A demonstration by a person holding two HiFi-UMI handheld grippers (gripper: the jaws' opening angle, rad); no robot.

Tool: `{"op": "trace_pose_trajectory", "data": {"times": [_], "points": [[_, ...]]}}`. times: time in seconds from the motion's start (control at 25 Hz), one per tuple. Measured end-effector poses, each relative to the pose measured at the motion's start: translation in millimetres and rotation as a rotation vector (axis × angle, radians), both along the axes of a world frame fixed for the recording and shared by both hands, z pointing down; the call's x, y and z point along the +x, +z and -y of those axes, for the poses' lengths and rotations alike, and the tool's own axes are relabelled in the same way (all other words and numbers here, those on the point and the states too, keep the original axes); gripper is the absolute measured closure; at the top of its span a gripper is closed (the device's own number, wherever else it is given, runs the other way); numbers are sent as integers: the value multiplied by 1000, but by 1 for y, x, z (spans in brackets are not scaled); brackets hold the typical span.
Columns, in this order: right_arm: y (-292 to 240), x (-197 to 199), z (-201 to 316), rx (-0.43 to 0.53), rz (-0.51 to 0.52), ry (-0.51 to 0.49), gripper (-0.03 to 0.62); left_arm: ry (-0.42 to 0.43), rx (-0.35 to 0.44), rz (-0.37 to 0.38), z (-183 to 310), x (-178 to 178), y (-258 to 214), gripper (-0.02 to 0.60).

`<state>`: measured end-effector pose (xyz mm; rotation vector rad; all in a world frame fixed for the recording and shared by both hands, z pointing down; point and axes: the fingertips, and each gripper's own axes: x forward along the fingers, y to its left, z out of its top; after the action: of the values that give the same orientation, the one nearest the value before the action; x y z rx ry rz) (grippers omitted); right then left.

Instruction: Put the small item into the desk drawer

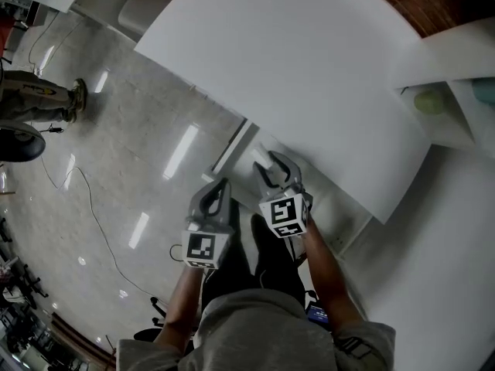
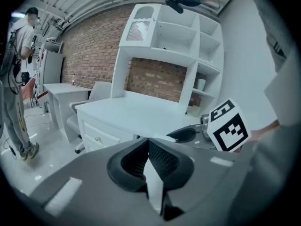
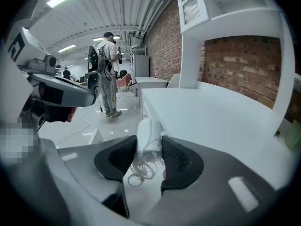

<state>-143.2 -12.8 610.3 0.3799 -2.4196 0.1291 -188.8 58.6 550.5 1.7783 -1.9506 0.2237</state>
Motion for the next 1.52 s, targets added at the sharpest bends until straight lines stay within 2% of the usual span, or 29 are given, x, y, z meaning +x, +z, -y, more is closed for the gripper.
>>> {"op": "trace_pose_trajectory", "data": {"times": [0.24,0.8,1.52], "points": [[29,-5,-4,-24,-34,-25,421,-26,-13,-15,1,-5,15,569],[94,-5,-3,-64,-112,-46,418,-25,-63,-47,1,-6,60,569],[134,-4,-3,-92,-146,-48,413,-45,-69,-58,0,-5,80,569]]}}
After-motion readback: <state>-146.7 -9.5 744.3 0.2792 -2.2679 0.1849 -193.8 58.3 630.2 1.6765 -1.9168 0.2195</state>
